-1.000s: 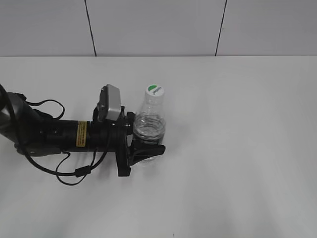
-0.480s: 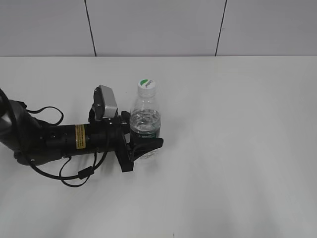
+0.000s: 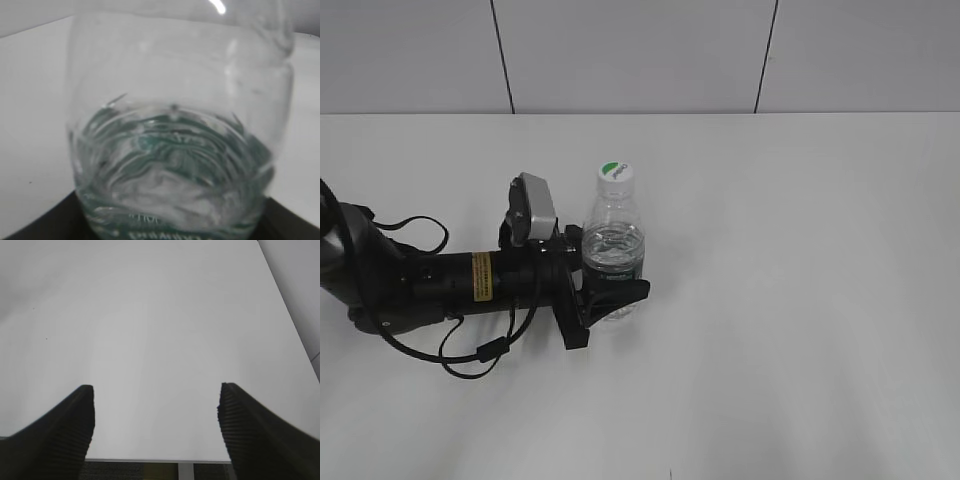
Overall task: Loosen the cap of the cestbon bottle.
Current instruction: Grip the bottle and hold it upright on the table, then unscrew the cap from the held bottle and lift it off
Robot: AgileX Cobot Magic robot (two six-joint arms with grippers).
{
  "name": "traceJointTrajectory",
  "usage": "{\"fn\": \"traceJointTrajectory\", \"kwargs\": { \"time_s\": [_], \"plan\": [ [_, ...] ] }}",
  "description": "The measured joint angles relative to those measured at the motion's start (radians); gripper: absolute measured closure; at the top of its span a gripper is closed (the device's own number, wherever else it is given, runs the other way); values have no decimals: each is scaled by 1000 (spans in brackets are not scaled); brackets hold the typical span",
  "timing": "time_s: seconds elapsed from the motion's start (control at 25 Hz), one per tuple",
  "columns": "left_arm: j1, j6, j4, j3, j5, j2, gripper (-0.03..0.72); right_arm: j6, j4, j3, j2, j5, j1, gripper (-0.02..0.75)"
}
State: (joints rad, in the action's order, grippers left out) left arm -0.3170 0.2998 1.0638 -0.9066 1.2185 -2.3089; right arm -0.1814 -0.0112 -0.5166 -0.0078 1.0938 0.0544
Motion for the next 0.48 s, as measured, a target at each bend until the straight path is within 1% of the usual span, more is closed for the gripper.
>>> {"fn": "traceJointTrajectory", "kwargs": {
  "time_s": [0.24, 0.48],
  "plan": [
    [0, -2, 17, 0, 2, 0, 276, 0, 0, 0, 0, 0, 0, 153],
    [0, -17, 67, -1, 9, 0, 276, 0, 0, 0, 0, 0, 0, 153]
  ]
}}
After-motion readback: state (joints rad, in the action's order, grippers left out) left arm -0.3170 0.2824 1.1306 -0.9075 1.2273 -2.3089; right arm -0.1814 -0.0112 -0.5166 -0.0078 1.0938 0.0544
